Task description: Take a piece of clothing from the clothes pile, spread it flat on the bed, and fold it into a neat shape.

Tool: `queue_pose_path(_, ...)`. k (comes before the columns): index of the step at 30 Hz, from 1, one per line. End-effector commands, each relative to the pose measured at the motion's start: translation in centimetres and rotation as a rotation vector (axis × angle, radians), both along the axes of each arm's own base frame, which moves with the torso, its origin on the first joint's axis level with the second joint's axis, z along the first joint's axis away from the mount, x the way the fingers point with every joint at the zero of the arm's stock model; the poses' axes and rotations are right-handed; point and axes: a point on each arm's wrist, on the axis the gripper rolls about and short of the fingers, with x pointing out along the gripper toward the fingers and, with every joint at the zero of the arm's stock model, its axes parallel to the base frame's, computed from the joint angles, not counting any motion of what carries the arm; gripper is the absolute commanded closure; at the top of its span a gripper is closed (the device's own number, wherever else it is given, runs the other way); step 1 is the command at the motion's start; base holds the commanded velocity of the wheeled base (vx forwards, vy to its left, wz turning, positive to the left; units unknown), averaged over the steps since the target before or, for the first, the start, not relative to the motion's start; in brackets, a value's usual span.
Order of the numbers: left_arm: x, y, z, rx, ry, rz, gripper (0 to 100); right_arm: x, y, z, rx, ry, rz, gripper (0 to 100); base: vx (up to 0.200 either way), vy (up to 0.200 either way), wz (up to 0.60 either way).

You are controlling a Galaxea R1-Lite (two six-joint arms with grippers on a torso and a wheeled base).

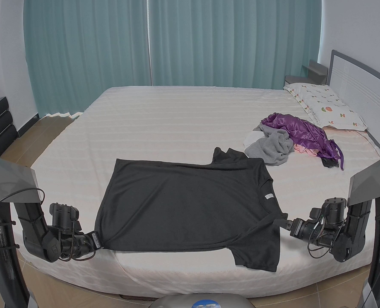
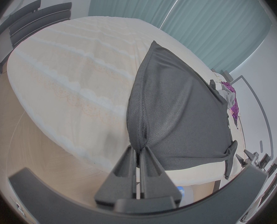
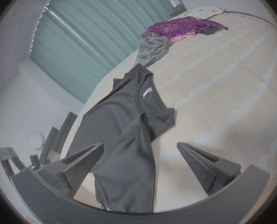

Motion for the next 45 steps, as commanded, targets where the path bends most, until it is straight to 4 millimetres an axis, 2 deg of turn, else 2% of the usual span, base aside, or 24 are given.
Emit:
queue_pose_path(1, 0.0, -0.1, -0.2, -0.002, 0.006, 0.001, 100, -2.5, 0.7, -1.0, -0.015, 0.043, 0.093, 0, 0.000, 0.000, 0.00)
queue_pose_path(3, 0.0, -0.1, -0.1, -0.002, 0.005, 0.001, 100, -2.6, 1.1, -1.7, -0.020, 0.059, 0.112, 0, 0.000, 0.000, 0.00)
queue_pose_path(17, 0.0, -0.1, -0.2, 0.000, 0.004, -0.002, 100, -1.7, 2.4, -1.8, 0.011, 0.039, 0.184, 0, 0.000, 0.000, 0.00)
queue_pose_path(21, 0.0, -0.1, -0.2, 0.000, 0.002, -0.002, 100, -1.4, 3.2, -2.8, -0.028, 0.050, 0.177, 0, 0.000, 0.000, 0.00)
queue_pose_path(31, 0.1, -0.1, -0.1, 0.000, -0.001, -0.002, 100, -1.2, 2.8, -2.8, -0.034, 0.045, 0.142, 0, 0.000, 0.000, 0.00)
queue_pose_path(32, 0.1, -0.1, -0.1, 0.000, -0.001, -0.002, 100, -1.2, 2.8, -2.8, -0.033, 0.046, 0.141, 100, 0.000, 0.000, 0.00)
queue_pose_path(45, 0.0, -0.1, -0.1, -0.001, 0.000, 0.000, 100, -2.5, 1.4, -1.3, -0.026, 0.049, 0.099, 100, 0.000, 0.000, 0.00)
